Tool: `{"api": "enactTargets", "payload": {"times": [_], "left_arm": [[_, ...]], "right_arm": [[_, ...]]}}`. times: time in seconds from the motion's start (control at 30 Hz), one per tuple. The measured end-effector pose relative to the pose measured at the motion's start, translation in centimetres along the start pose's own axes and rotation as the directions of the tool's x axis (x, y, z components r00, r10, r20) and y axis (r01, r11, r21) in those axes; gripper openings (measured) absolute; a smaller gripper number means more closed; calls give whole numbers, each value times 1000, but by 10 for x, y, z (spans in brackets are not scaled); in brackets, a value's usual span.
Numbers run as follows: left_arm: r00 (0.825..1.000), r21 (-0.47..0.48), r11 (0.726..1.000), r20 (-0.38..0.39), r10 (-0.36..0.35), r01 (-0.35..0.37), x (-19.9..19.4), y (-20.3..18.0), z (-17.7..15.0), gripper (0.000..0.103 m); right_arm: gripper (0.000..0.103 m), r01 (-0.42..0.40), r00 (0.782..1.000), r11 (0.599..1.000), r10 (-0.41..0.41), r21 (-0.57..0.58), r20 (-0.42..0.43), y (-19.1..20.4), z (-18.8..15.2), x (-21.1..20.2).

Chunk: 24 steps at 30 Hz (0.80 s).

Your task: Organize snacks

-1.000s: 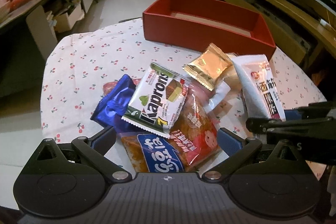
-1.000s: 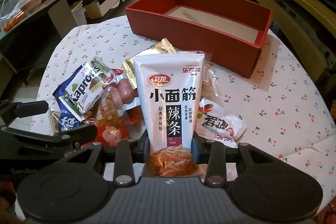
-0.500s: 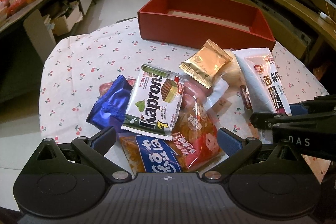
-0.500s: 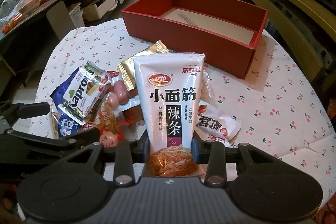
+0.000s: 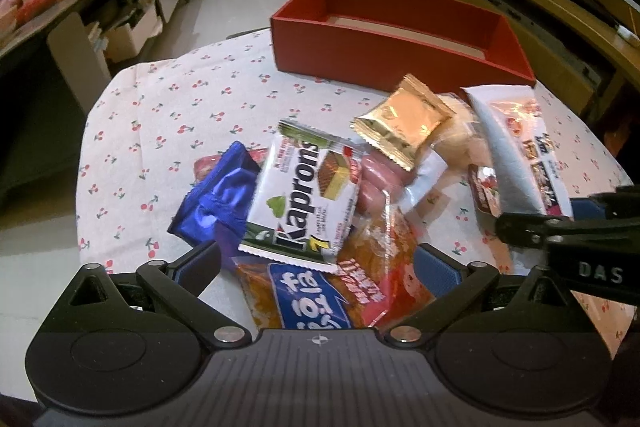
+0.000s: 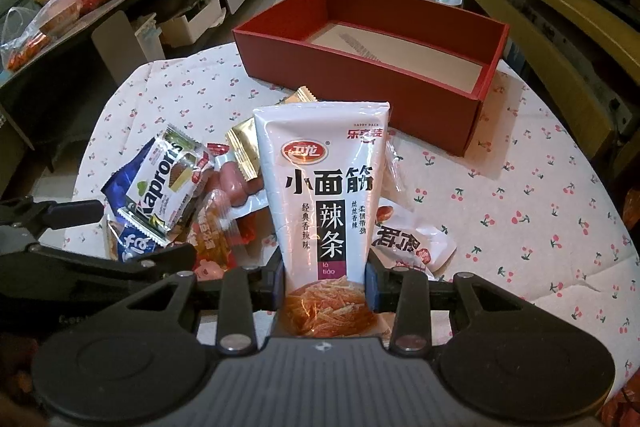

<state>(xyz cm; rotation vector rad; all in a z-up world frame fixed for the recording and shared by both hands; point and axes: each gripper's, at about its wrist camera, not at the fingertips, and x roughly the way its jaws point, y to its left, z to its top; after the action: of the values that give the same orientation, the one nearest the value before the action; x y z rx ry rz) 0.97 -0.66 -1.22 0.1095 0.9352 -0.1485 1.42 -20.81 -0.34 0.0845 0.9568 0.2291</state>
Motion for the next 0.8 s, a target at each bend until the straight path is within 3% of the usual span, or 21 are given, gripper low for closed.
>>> {"api": "enactTargets", "payload": {"times": [0.2, 0.37, 0.57, 0.63, 0.8], "left_arm": [[1000, -32, 999, -11, 3, -3, 4, 6, 4, 101], [1000, -63, 998, 25, 10, -9, -3, 12, 19, 101], [998, 38, 997, 10, 60, -60, 15, 4, 33, 100], [996, 105, 990, -9, 93, -92, 26, -3, 33, 92], [991, 174, 977, -26, 129, -123, 41, -9, 32, 84]], "right_arm": [[52, -7, 1000, 1000, 7, 15, 10, -5, 0, -5], [52, -20, 1000, 999, 20, 30, 13, -9, 0, -9], [52, -32, 999, 999, 32, 34, 14, -11, 1, -10], [52, -36, 999, 999, 35, 33, 11, -12, 1, -9], [52, -45, 999, 999, 45, 29, 1, -13, 1, -7]]}}
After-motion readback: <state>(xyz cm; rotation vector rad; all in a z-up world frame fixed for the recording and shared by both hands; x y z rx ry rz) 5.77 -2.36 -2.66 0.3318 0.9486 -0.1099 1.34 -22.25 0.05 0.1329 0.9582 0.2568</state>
